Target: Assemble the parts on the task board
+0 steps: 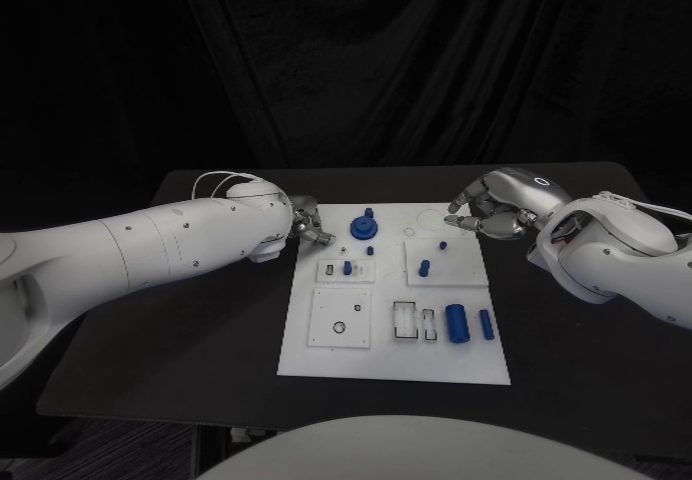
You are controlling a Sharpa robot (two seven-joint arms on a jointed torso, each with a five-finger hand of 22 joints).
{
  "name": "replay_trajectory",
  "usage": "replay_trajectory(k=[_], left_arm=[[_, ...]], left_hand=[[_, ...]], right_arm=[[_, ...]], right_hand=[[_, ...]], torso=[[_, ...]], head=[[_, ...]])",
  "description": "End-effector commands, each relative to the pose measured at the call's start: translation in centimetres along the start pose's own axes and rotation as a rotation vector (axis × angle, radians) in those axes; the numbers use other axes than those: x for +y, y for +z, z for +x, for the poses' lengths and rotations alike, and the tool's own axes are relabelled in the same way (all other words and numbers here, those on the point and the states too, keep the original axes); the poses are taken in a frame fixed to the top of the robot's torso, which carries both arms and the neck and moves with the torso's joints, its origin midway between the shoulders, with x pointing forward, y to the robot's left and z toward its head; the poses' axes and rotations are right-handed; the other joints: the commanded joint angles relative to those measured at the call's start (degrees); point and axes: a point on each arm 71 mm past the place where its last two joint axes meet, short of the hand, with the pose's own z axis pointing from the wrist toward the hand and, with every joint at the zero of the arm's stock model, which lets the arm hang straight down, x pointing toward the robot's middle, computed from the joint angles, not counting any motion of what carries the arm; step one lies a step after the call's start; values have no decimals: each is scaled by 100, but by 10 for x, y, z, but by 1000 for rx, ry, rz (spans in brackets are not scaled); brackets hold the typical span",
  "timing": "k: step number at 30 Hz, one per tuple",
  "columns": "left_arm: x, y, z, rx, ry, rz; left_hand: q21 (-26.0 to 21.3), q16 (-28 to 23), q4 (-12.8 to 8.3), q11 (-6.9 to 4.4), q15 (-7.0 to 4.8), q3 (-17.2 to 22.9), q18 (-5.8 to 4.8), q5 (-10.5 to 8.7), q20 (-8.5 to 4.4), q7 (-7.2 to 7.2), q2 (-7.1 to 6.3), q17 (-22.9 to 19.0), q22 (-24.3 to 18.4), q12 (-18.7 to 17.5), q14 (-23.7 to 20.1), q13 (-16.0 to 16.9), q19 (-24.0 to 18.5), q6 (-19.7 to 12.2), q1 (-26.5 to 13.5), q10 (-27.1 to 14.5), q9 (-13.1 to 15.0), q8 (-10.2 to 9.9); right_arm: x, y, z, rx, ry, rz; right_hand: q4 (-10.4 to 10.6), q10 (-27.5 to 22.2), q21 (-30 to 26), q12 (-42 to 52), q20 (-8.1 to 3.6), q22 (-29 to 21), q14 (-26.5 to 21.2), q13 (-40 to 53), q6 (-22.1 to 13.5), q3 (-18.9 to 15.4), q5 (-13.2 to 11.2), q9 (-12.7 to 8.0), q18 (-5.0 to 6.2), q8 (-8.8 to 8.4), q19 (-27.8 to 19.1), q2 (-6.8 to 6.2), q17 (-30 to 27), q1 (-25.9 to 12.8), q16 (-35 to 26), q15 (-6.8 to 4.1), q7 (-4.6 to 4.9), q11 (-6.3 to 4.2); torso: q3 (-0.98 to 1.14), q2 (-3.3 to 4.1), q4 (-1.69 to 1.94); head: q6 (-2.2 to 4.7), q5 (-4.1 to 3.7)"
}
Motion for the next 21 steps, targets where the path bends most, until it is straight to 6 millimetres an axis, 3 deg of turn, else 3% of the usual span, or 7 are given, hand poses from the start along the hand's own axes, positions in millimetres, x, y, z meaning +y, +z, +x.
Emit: replay_trajectory(k=[1, 6, 8, 9, 13, 17, 21], left_arm=[[-2, 0, 1, -4, -10, 22], [-1, -1, 1, -17, -17, 28], [-1, -1, 1, -26, -20, 33], [-1, -1, 1, -31, -23, 37], [-2, -3, 0, -56, -33, 62], [-3, -5, 0, -71, -104, 93], [0, -9, 1, -70, -176, 100]], left_hand=[[-29, 37, -3, -17, 12, 145, 30, 161, -13, -47, 8, 1506, 919, -8, 605, 1491, -30, 36, 131, 627, 136, -21], [-45, 37, 4, -39, -14, 743, 31, 283, -38, -65, -131, 1506, 934, -8, 605, 1491, -28, 28, 375, 627, 143, -45], [-49, 37, 17, -37, -8, 1233, 35, 281, -64, -66, -272, 1506, 945, -8, 605, 1491, -24, 24, 459, 627, 149, -38], [-53, 37, 50, -31, 12, 1841, 36, 194, -71, -44, -525, 1506, 962, -8, 605, 1491, -15, 37, 318, 627, 151, 4], [-54, 37, -41, -48, -10, 2489, 24, 155, -42, -57, -740, 1506, 984, -8, 605, 1491, -2, 82, 151, 627, 162, 122], [-76, 37, -184, -56, -30, 2849, 28, 80, -53, -80, -893, 1506, 989, -8, 605, 1491, -7, 163, 141, 627, 164, 256], [-71, 37, -226, -64, -33, 2975, 26, 110, -58, -81, -947, 1506, 1000, -8, 605, 1491, -2, 189, 105, 627, 165, 310]], right_arm=[[0, 0, 1, 8, -1, 3], [0, 0, 2, 9, -1, 3], [0, 0, 2, 10, -1, 3], [0, 0, 2, 10, -1, 3], [-1, -1, 2, 13, -1, 7], [-1, -1, 2, 15, -2, 10], [-2, -2, 2, 16, -2, 13]], right_hand=[[0, 406, -19, -27, 25, 1166, 502, 1280, 45, 43, 26, -6, -11, -21, 144, 36, 1097, 5, -34, 24, -11, 22], [0, 406, -19, -27, 25, 1166, 502, 1280, 45, 43, 26, -6, -11, -21, 144, 36, 1097, 5, -34, 24, -11, 22], [0, 403, -21, -31, 25, 1166, 501, 1276, 48, 46, 29, -7, -10, -20, 143, 39, 1093, 7, -37, 24, -12, 22], [0, 403, -21, -31, 25, 1166, 501, 1276, 48, 46, 29, -7, -10, -20, 143, 39, 1093, 7, -37, 24, -12, 22], [0, 403, -21, -31, 25, 1166, 501, 1276, 48, 46, 29, -7, -10, -20, 143, 39, 1093, 7, -37, 24, -12, 22], [-1, 402, -23, -32, 25, 1165, 500, 1275, 52, 52, 34, -7, -10, -19, 142, 46, 1089, 13, -40, 23, -14, 21], [-1, 402, -23, -32, 25, 1165, 500, 1275, 52, 52, 34, -7, -10, -19, 142, 46, 1089, 13, -40, 23, -14, 21]], torso=[[1, -2, -2], [3, -3, -2], [3, -6, -1], [3, -7, 1], [4, -9, 11], [4, -8, 12], [4, -8, 9]], head=[[0, 6], [0, 13], [0, 12], [0, 12], [0, 13], [0, 16], [0, 18]])
